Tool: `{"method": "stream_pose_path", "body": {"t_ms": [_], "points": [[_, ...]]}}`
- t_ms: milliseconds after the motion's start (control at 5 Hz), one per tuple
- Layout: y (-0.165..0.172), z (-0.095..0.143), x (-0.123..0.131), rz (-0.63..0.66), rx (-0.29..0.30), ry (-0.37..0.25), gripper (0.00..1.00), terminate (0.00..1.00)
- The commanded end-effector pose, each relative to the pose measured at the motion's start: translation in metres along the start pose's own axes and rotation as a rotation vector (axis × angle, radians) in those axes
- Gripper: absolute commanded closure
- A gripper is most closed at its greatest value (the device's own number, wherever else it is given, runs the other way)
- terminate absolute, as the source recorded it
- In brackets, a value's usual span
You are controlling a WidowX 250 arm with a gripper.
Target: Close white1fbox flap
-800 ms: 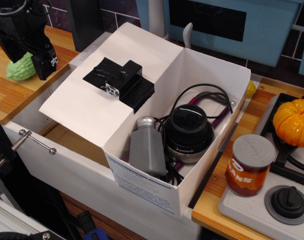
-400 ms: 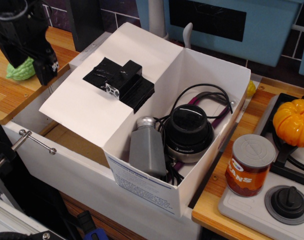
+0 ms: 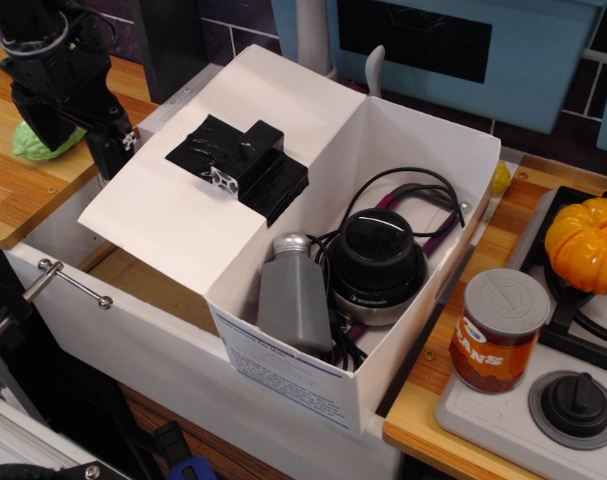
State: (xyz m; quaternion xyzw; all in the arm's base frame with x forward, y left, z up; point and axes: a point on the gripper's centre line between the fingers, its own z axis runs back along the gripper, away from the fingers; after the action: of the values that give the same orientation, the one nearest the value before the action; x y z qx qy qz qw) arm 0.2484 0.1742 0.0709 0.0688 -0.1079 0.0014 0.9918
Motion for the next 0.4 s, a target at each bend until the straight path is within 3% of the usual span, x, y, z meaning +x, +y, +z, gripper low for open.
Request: {"method": "stream_pose_path", "body": {"t_ms": [0, 200], "points": [[-0.018, 0.022, 0.01, 0.03, -0.106, -0.035, 0.0, 0.0], [-0.028, 0.035, 0.011, 0.036, -0.143, -0.071, 0.0, 0.0]]}}
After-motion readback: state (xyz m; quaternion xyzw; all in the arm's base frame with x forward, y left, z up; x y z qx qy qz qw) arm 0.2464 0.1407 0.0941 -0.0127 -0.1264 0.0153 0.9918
